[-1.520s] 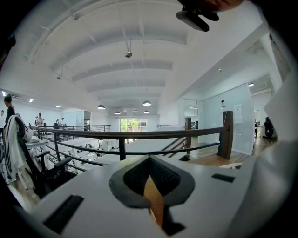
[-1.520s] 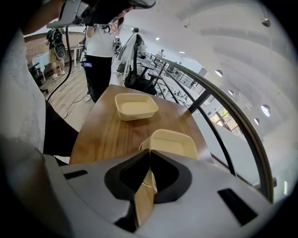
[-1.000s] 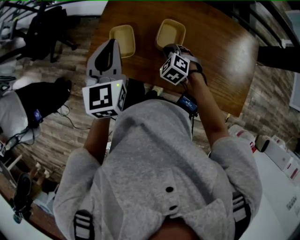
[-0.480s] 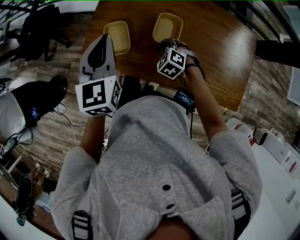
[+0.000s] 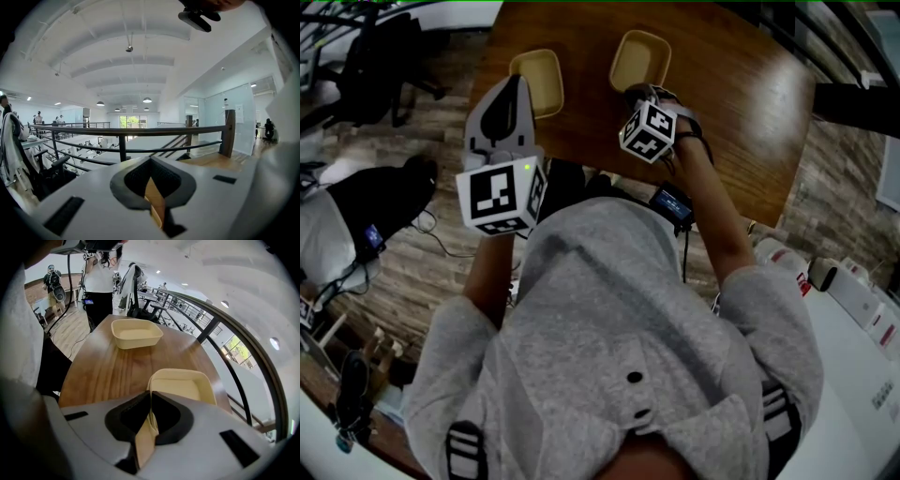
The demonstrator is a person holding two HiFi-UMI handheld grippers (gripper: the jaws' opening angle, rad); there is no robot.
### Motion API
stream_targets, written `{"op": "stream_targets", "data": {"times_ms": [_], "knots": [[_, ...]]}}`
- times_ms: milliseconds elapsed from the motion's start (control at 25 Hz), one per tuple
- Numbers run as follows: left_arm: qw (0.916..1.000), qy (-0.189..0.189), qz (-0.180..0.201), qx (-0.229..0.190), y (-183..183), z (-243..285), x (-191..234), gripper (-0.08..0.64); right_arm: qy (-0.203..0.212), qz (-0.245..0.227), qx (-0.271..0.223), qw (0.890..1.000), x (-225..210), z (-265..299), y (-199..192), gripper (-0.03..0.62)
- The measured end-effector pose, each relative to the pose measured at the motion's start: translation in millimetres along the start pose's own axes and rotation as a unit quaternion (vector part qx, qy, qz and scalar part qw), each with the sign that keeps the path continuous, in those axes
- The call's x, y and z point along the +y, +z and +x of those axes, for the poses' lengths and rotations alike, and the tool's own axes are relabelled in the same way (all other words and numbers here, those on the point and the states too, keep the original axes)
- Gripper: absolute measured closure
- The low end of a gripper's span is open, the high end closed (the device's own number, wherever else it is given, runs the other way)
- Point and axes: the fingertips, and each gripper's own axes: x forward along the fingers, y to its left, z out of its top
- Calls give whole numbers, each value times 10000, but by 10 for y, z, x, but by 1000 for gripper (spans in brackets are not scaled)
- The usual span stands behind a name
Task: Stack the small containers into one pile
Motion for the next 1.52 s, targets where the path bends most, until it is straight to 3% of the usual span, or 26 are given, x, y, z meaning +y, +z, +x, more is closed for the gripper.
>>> {"op": "stream_targets", "data": {"times_ms": [200, 360, 680, 920, 1200, 1320, 1520], "knots": [[10000, -40, 11, 26, -32, 84, 79, 549, 61, 221, -75, 9997, -60, 80, 72, 554], [10000, -39, -6, 59, -56, 73, 106, 549, 196, 467, -202, 9985, -72, 35, 103, 481], [9999, -78, 21, 121, -123, 105, 5, 549, 141, 1004, -712, 9923, -229, -189, 144, 471], [9983, -536, 52, 225, -286, 151, -128, 549, -180, 1742, -1327, 9756, -442, -492, 192, 490], [9956, -628, 192, 674, -682, 141, -115, 548, -549, 2198, -1979, 9537, -539, -862, 222, 577], [9913, -826, 383, 955, -904, 161, -169, 546, -560, 2456, -2098, 9447, -571, -945, 203, 577], [9790, -1121, 923, 1428, -1295, 172, -228, 543, -725, 2574, -2149, 9393, -620, -1046, 158, 577]]}}
